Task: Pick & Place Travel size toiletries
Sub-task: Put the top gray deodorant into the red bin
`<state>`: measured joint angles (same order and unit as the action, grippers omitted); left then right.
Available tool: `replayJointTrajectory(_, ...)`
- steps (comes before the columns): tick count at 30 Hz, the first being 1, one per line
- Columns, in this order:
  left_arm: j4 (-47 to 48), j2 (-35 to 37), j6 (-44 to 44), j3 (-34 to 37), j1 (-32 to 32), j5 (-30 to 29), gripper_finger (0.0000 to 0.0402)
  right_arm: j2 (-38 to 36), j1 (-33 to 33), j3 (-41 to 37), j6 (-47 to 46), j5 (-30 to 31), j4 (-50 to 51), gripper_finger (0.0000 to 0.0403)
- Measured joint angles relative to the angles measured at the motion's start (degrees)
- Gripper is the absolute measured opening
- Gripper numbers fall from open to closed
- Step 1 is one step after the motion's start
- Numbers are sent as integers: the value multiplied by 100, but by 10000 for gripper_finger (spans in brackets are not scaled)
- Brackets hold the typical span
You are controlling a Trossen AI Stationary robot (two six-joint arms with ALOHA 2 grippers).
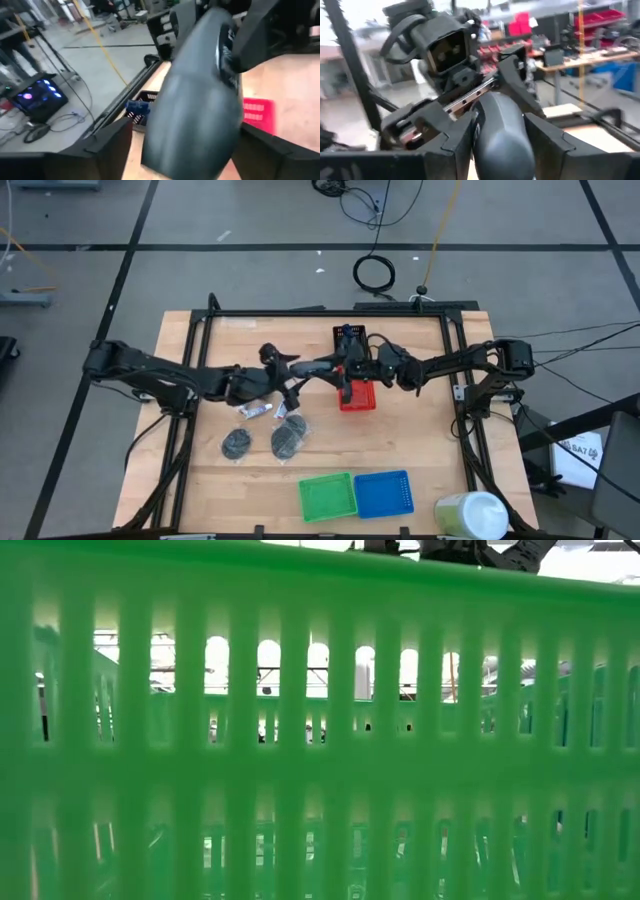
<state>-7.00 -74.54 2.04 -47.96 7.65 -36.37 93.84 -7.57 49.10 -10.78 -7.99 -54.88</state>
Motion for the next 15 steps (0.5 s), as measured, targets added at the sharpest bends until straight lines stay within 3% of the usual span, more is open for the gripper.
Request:
replayJointTrajectory(3, 581, 350, -135, -262, 186, 236, 330, -89, -29, 0, 6, -53, 124, 140)
replayJointTrajectory(7, 644, 771, 36, -354, 471, 441, 350, -228, -102, -44, 181, 100, 755, 129)
replayJointTrajectory(11, 781, 1000, 64, -338, 629, 206, 351, -495, -128, -4, 213, 141, 797, 129)
replayJointTrajectory(15, 1111, 1064, 18, -333, 637, -159, 339, -551, -131, -42, 236, -223, 1297, 129)
